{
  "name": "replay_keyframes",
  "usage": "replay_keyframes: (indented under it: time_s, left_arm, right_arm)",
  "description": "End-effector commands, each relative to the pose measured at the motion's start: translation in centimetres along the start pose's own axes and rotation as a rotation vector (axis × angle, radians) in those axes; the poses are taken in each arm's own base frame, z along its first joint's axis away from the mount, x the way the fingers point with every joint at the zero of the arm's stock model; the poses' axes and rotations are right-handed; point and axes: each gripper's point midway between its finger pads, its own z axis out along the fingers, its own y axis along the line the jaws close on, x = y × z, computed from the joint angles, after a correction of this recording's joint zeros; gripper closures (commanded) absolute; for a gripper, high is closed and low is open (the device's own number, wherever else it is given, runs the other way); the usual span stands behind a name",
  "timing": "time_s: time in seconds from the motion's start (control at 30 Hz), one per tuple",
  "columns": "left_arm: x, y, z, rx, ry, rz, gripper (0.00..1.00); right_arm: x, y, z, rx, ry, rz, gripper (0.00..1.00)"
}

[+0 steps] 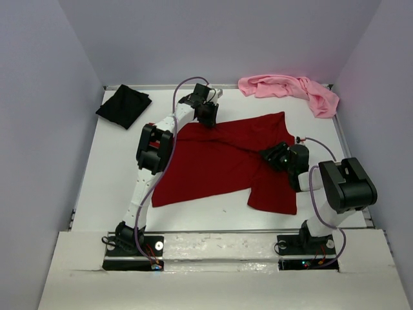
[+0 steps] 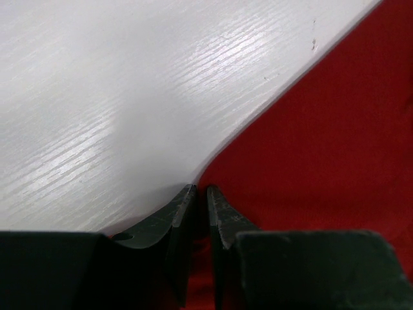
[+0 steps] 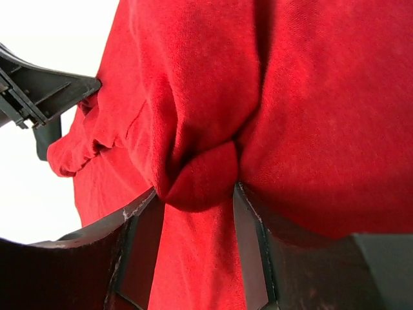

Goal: Fold and stack the t-shirts
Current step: Fold the tshirt

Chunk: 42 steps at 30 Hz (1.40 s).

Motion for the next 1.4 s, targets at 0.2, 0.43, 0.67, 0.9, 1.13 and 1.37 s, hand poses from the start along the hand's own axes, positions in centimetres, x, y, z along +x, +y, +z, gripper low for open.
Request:
replay_keyframes:
  time_s: [0.2,0.43,0.67,0.9,1.13,1.37]
  left_arm:
    - [4.4,2.6,-0.6,-0.077,0.146,-0.037,0.72]
    - [4.4,2.7,-0.6,-0.077,0.145,-0.041,0.72]
    - [4.1,2.6,-0.8,-0.077,0.138,-0.037,0.72]
    - [3.9,2.5,-1.0,-0.077,0.133,-0.036,0.72]
    - [3.9,2.5,-1.0,-0.076,0.135,-0.037,0.72]
    - [4.0,2.6,-0.9,-0.078,0.137,-0.039,0.72]
  right_arm:
    - [-0.3,1.0,2.2,-0.018,-0.016,-0.030,0.70]
    - [-1.0,2.6,1.2,-0.026,-0.014,-0.046,0.95]
    - [-1.6,4.1,-0.7,-0.004,0.007,-0.076,0.92]
    - [-2.1,5.4,-0.3,0.084,0.150,-0.217,0.86]
    - [0.4,3.7,1.6,0.179,0.438,-0.297,0.81]
    - [0.5,0.6,0.6,0.354,0.573,-0.395,0.76]
